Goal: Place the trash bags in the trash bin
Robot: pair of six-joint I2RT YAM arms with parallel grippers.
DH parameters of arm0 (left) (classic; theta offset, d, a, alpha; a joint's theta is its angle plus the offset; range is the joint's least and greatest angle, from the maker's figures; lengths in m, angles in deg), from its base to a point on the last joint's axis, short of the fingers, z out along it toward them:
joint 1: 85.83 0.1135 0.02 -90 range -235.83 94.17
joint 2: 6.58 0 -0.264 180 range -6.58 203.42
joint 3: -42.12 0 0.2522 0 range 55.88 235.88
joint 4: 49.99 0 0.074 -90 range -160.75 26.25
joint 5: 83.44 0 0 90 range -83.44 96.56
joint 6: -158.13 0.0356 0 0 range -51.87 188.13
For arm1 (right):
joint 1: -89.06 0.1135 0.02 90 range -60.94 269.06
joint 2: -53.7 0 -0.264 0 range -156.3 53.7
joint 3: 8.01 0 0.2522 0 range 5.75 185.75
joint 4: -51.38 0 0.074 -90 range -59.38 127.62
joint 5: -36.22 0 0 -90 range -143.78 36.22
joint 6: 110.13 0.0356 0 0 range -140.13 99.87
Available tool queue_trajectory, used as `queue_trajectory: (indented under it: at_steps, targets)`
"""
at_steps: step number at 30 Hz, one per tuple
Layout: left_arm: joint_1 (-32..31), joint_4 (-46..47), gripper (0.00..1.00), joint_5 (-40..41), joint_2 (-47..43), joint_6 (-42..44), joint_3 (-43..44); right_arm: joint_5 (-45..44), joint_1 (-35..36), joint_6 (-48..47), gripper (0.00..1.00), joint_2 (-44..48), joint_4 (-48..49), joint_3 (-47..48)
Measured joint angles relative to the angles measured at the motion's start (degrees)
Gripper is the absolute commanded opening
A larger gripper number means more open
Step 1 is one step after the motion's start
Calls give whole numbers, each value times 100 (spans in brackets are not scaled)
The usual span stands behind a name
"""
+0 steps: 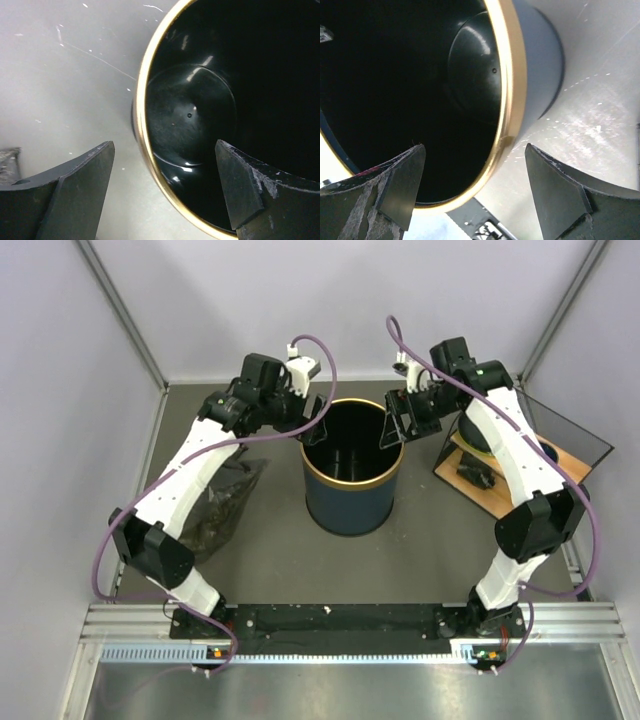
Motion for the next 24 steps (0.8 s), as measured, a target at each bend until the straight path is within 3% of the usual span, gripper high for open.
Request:
queue_trajectory:
  at_steps: [6,8,14,16,21,24]
  targets:
    - [9,-15,66,-356,79,-437,-68,387,-7,96,67,-131,-70,-131]
    - [17,-33,52,-352,87,-481,-66,407,-37,101,60,-138,-79,-127]
    - [127,-223,37,-321,120,-540,-2,409,-50,98,50,-138,-245,-26]
    - [136,-264,26,-280,140,-531,28,396,-55,94,45,-138,-289,-4]
    - [144,-313,2,-105,151,-610,79,501,-61,146,42,-138,-417,120]
    - [90,-367,0,-103,173,-413,138,605,-31,164,42,-138,-374,295]
